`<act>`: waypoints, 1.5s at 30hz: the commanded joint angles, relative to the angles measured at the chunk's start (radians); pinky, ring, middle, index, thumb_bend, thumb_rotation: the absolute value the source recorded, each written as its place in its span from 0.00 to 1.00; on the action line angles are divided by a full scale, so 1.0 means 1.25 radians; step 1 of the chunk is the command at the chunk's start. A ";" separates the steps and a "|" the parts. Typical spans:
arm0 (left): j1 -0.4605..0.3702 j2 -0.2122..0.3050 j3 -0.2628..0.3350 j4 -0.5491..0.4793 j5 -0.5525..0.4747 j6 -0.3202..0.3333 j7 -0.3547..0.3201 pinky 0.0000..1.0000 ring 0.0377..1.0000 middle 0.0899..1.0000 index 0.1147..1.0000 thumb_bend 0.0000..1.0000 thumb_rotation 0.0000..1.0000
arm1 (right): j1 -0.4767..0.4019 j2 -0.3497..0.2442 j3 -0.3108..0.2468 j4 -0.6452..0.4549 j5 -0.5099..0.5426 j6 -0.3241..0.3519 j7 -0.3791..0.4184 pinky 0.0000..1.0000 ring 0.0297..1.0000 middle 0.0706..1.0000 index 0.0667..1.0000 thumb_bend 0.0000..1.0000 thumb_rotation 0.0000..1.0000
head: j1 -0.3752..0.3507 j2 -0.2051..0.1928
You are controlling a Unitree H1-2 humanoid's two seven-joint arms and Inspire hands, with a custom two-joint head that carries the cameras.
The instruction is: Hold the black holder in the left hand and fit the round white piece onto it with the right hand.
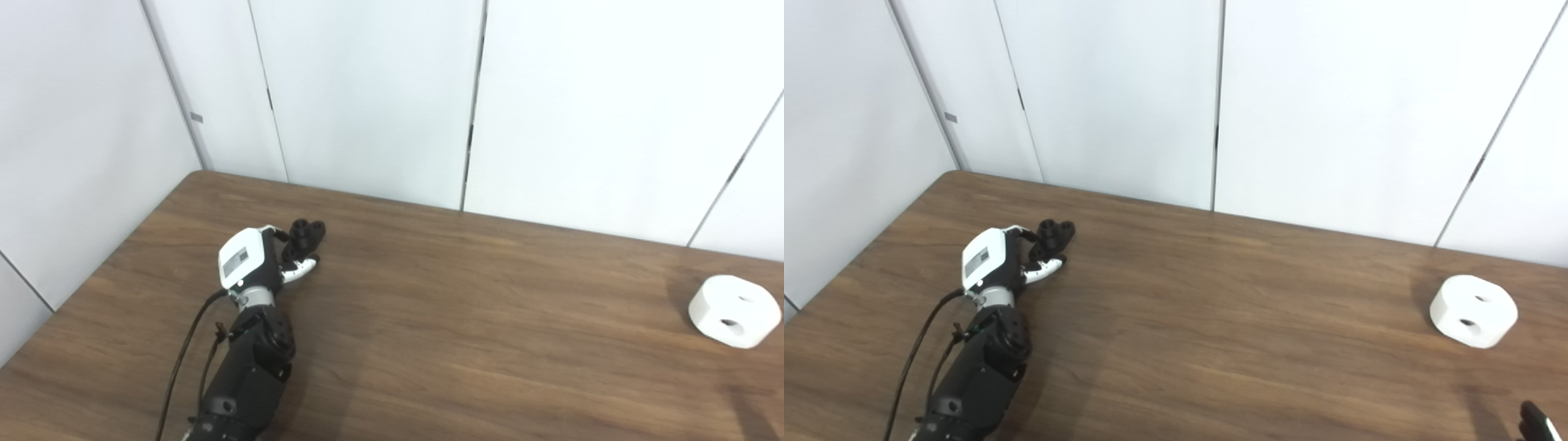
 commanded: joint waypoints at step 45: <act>0.044 0.008 -0.030 -0.114 -0.065 -0.040 -0.020 0.80 0.86 0.77 0.42 0.51 0.04 | 0.017 0.016 0.018 0.024 0.013 -0.006 0.005 1.00 0.99 0.97 0.94 0.63 1.00 | -0.024 0.014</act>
